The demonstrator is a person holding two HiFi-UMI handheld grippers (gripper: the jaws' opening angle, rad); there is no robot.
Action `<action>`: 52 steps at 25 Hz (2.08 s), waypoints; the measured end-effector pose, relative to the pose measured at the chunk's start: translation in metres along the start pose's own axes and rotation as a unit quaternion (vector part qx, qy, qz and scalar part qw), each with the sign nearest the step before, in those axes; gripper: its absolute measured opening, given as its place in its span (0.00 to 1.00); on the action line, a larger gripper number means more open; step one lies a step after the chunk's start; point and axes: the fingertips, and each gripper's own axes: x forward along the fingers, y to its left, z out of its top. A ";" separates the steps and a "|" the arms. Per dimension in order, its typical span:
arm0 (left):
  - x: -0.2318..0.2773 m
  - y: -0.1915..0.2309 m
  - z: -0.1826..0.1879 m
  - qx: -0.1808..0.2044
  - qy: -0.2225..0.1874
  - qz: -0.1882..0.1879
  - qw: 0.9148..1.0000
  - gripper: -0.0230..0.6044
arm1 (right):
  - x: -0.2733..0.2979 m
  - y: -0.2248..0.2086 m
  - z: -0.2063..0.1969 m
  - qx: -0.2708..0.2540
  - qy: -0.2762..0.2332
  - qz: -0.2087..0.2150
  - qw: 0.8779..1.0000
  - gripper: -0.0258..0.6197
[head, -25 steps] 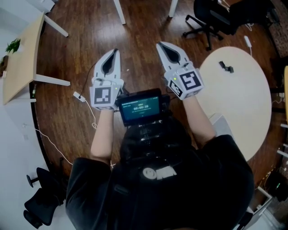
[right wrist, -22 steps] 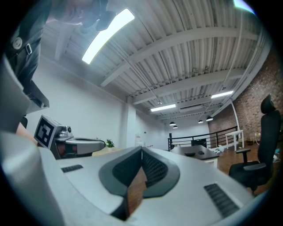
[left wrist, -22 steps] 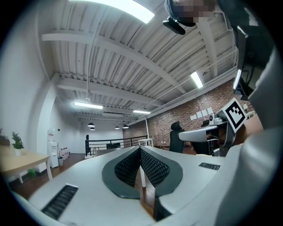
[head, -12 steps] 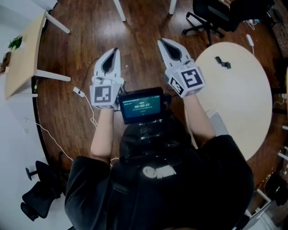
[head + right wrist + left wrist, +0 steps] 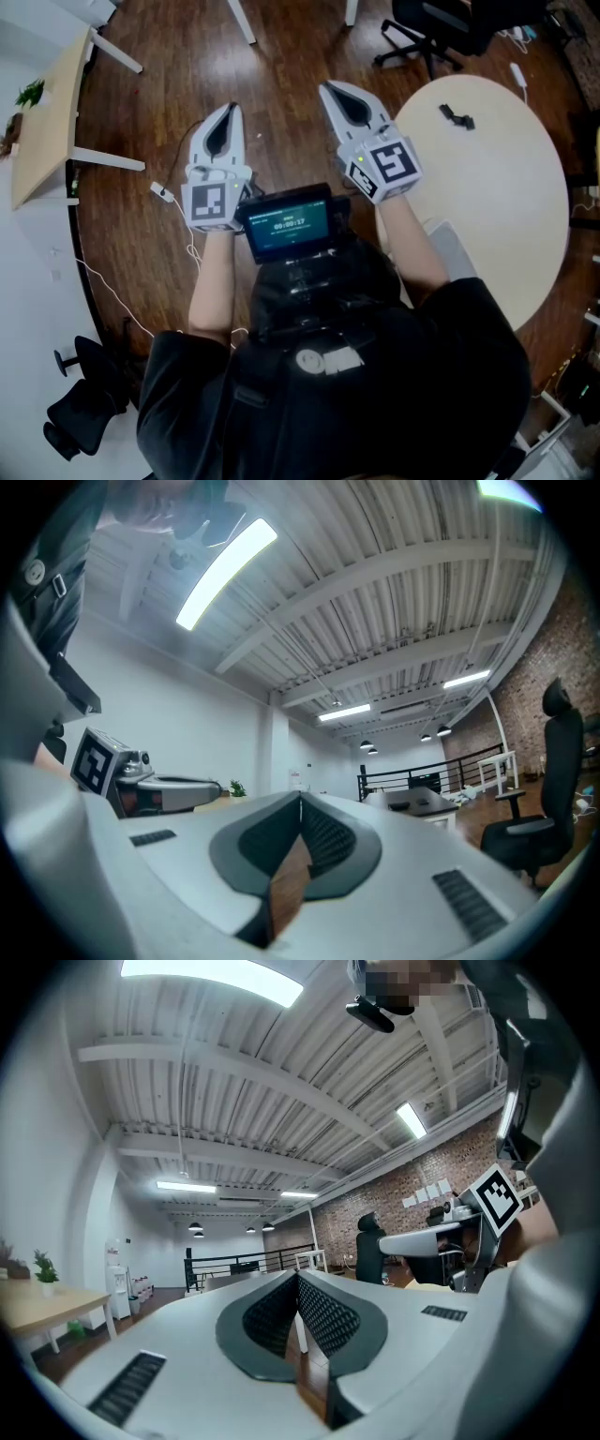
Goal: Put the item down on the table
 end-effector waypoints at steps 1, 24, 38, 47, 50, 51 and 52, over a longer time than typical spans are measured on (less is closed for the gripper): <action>0.000 -0.002 -0.001 0.001 0.000 -0.001 1.000 0.04 | -0.002 0.000 0.000 -0.001 -0.001 0.001 1.000 0.04; -0.010 -0.008 0.011 0.010 -0.019 0.013 1.000 0.04 | -0.008 0.005 0.011 -0.014 -0.015 0.018 1.000 0.04; -0.011 -0.006 0.011 0.005 -0.024 0.018 1.000 0.04 | -0.005 0.005 0.010 -0.014 -0.015 0.020 1.000 0.04; -0.011 -0.005 0.012 0.005 -0.023 0.021 0.999 0.04 | -0.003 0.007 0.010 -0.013 -0.014 0.024 1.000 0.04; -0.011 -0.005 0.012 0.005 -0.025 0.022 0.999 0.04 | -0.003 0.007 0.007 -0.012 -0.013 0.026 1.000 0.04; -0.011 -0.005 0.012 0.006 -0.025 0.022 0.999 0.04 | -0.003 0.008 0.007 -0.012 -0.013 0.027 0.999 0.04; -0.011 -0.005 0.011 0.007 -0.026 0.022 0.999 0.04 | -0.003 0.008 0.007 -0.011 -0.013 0.027 0.999 0.04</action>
